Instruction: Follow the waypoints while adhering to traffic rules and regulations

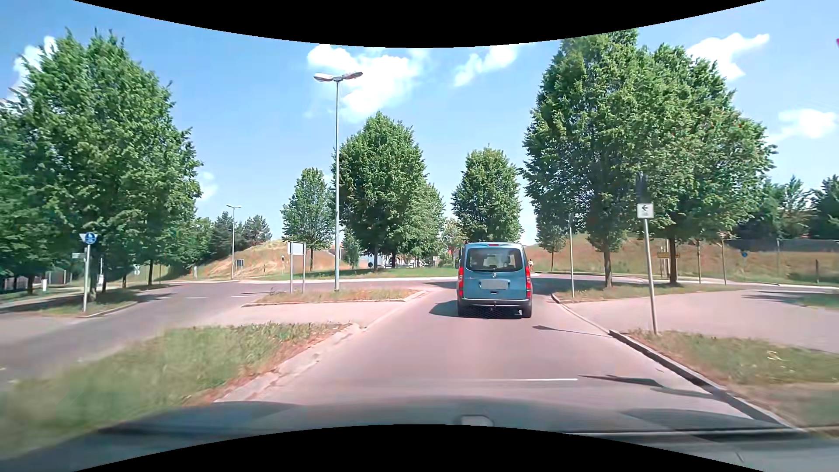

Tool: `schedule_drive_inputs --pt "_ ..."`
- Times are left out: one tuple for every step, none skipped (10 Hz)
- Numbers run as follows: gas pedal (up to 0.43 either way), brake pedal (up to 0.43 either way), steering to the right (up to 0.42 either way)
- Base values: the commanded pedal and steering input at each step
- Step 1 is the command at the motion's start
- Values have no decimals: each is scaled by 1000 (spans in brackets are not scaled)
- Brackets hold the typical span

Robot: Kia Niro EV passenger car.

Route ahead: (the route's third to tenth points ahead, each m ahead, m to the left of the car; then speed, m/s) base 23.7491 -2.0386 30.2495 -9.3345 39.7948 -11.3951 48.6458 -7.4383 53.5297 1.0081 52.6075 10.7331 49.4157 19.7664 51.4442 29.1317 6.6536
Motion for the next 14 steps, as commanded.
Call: schedule_drive_inputs --pt "39 0 38" --pt "39 0 38" --pt "39 0 38" --pt "20 0 38" --pt "8 0 39" --pt "8 0 39" --pt "8 0 40" --pt "8 0 41" --pt "8 0 45" --pt "20 0 51" --pt "79 0 56" --pt "130 0 65" --pt "138 0 76" --pt "138 0 86"
